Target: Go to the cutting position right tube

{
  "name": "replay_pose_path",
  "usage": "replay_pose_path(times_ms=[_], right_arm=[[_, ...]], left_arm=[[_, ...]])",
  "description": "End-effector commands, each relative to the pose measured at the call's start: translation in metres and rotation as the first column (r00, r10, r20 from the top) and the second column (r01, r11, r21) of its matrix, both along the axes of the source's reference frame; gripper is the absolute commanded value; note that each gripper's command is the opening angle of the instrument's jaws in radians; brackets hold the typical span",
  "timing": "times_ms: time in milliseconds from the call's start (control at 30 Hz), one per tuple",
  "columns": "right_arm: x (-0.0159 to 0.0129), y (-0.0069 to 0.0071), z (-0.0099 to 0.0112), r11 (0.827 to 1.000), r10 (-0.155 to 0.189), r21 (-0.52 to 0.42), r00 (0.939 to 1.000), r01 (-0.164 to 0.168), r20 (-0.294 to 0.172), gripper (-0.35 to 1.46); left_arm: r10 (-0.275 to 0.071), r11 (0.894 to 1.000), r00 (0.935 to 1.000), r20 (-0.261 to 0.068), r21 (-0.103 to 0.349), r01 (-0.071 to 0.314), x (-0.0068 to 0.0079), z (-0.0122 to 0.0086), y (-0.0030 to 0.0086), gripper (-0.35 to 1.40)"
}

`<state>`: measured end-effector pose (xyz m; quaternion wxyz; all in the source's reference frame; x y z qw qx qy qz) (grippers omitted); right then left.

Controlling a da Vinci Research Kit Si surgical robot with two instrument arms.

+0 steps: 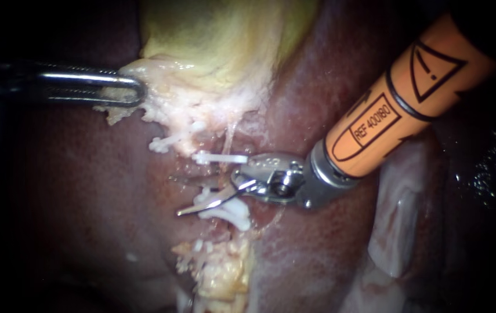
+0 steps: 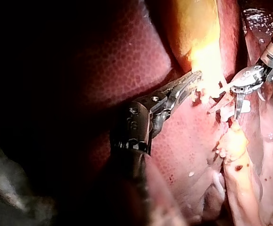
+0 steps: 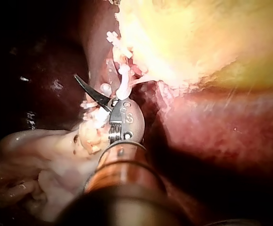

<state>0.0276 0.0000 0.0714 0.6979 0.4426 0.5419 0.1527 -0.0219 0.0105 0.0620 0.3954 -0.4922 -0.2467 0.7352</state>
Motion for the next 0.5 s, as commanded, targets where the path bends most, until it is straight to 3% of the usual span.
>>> replay_pose_path(times_ms=[33,267,500], right_arm=[[-0.0001,0.0000,-0.0004,1.000,-0.003,0.001,1.0000,0.003,-0.001,1.30],[-0.0007,-0.0003,-0.0030,1.000,-0.004,0.009,1.0000,0.004,-0.005,1.30],[-0.0008,-0.0004,-0.0033,1.000,0.000,0.008,1.0000,0.000,-0.004,1.30]], left_arm=[[0.000,1.000,1.0000,0.000,0.000,0.000,0.0000,0.0000,0.0000,-0.35],[0.000,1.000,1.0000,0.000,0.000,0.000,0.0000,0.0000,0.0000,-0.35],[0.000,1.000,1.0000,0.000,0.000,0.000,0.0000,0.0000,-0.0001,-0.35]])
